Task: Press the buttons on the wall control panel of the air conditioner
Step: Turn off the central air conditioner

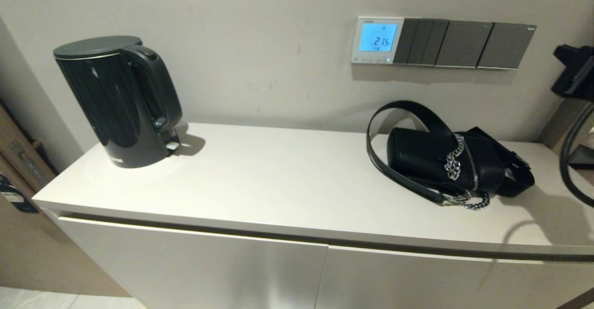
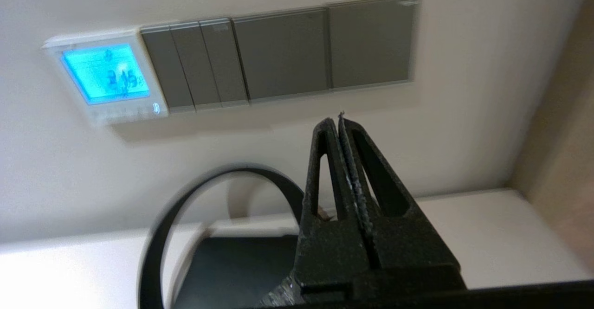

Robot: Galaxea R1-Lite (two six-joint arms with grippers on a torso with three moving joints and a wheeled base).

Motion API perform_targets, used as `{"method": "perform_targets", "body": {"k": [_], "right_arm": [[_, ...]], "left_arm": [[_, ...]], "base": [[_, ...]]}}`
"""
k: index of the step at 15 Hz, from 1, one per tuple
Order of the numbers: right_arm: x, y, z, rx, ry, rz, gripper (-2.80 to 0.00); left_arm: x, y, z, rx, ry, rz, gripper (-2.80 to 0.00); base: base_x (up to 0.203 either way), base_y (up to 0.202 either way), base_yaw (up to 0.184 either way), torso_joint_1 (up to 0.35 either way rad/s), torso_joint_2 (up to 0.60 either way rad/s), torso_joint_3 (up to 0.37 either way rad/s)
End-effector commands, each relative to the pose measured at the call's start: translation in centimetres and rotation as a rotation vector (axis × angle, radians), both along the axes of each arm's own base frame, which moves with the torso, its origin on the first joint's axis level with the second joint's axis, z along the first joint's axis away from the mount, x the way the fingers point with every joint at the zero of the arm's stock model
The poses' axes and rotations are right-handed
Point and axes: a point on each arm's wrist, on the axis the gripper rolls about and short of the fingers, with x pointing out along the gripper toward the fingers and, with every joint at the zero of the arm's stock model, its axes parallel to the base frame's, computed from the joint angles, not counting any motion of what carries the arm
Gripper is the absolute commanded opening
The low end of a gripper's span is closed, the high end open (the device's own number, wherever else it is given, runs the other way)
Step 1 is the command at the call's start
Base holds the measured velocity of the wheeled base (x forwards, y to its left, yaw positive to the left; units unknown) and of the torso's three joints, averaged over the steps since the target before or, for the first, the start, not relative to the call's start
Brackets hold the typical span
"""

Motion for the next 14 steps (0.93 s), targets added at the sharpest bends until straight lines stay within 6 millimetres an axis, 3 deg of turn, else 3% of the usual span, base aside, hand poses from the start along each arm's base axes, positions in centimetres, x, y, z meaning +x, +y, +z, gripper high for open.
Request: {"method": "perform_targets", "body": {"k": [1, 7, 11, 14], "right_arm": [[5.1, 2.4, -1.4, 0.010, 0.046, -0.018, -2.80], [11.6, 6.7, -3.2, 0.071, -0.056, -0.053, -2.80], [14.0, 10.4, -3.2, 0.083, -0.102, 0.024, -2.80], [15.2, 11.9, -3.6, 0.083, -0.108, 0.066, -2.80]], "left_arm": [[0.0, 0.0, 0.0, 0.000, 0.002, 0.001, -2.80], [0.0, 0.0, 0.0, 0.000, 0.002, 0.000, -2.80], [0.0, 0.0, 0.0, 0.000, 0.002, 0.000, -2.80], [0.0, 0.0, 0.0, 0.000, 0.002, 0.000, -2.80]], "base": [[0.000, 0.000, 0.000, 0.000, 0.00, 0.000], [0.000, 0.000, 0.000, 0.000, 0.00, 0.000], [0.000, 0.000, 0.000, 0.000, 0.00, 0.000], [0.000, 0.000, 0.000, 0.000, 0.00, 0.000]]}}
